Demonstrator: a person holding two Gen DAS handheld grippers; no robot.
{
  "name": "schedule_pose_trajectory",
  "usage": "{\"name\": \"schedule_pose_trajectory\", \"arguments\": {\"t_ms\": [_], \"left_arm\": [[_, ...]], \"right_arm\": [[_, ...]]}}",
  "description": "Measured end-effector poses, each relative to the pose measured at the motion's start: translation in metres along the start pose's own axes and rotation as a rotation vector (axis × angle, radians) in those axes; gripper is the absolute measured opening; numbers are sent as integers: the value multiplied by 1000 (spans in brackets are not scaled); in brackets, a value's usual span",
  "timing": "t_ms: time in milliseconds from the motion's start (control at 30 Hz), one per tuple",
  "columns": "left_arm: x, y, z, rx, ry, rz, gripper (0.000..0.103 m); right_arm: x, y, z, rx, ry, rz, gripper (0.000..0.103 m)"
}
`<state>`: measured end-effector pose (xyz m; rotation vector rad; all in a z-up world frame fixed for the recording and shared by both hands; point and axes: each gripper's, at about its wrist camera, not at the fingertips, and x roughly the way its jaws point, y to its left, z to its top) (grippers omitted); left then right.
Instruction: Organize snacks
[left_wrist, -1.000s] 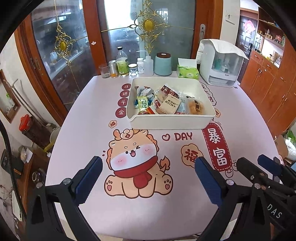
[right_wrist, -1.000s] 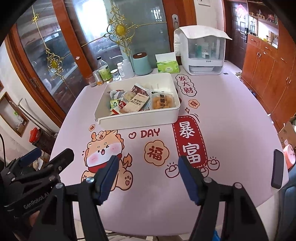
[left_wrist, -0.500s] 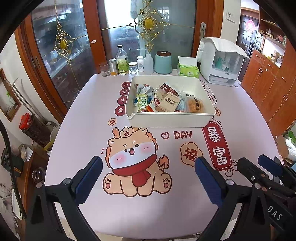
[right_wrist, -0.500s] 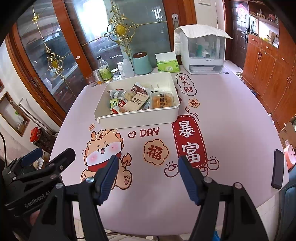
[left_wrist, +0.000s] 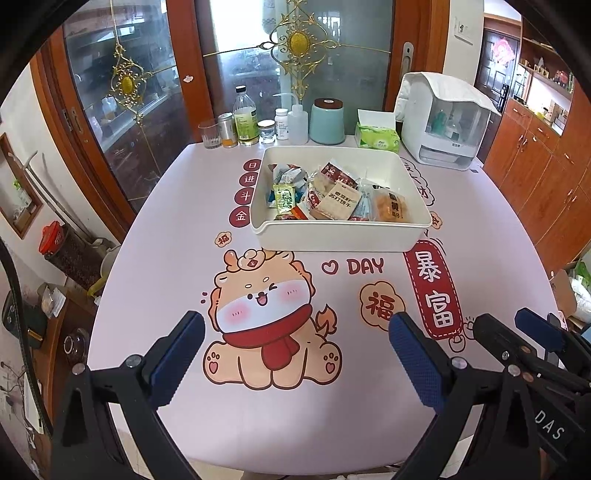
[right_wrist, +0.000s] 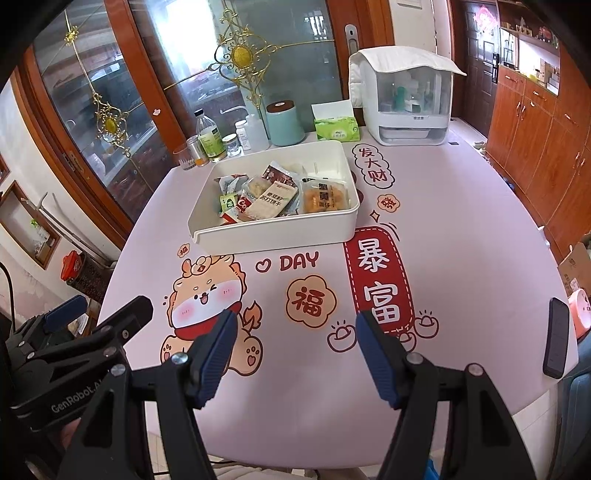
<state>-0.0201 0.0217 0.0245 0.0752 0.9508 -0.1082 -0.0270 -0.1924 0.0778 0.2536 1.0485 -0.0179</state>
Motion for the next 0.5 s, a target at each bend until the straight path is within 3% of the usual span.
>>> {"name": "schedule_pose_trajectory", "arguments": {"t_ms": [500], "left_arm": [[2, -6, 1, -4, 5, 19, 99]], "right_arm": [[3, -1, 0, 0, 9, 9, 67]]}}
